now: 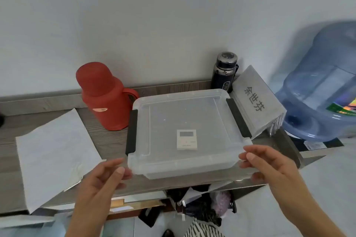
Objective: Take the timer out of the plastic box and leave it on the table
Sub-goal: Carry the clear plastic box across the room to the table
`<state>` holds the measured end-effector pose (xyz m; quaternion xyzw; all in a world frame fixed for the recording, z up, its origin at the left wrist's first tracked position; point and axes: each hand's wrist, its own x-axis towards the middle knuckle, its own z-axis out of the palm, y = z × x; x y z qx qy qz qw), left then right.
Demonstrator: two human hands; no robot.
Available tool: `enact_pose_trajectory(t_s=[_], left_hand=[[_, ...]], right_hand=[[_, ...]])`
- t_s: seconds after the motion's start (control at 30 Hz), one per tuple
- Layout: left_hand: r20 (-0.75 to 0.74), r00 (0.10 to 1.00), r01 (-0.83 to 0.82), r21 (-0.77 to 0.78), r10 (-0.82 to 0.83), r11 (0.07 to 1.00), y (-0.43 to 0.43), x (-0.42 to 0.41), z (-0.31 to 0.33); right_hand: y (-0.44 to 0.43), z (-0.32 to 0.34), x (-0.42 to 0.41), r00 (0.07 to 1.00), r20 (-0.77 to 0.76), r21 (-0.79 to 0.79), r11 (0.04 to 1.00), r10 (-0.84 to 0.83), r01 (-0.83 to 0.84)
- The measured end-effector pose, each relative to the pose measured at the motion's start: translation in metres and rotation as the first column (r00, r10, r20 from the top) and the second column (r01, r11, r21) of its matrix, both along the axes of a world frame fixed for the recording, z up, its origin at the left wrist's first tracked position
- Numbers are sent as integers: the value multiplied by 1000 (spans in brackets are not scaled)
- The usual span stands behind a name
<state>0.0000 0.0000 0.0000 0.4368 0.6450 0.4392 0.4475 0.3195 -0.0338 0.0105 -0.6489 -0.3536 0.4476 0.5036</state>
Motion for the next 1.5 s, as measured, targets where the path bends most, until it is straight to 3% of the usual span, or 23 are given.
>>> enact_pose_trajectory(t_s=[0.13,0.3,0.43,0.6,0.8,1.07,1.33,1.5], left_hand=[[-27,1000,6,63,-4,998,8,-5,-3],[-133,991,-19,103,32,994,32,-6,-4],[-139,989,52,52,-44,997,62,3,-8],[-78,988,131,2,-131,991,82,16,-18],[-24,996,83,36,-82,996,84,14,-25],[-9,1000,-10,102,11,995,53,-12,-2],[-21,965,-257,99,260,961,-29,-28,8],[-27,843,-534,65,537,843,-109,-7,-3]], right_hand=[[6,0,4,1000,18,33,999,21,-22],[33,3,6,922,377,125,991,-90,45],[73,-12,13,814,580,-5,999,-24,34],[95,-22,8,899,435,-144,989,54,11],[89,-19,-5,945,326,-116,990,-36,78],[69,4,-21,990,141,-32,999,-28,33],[66,1,-39,966,89,36,969,242,-246],[63,-6,-42,858,115,26,861,501,-507]])
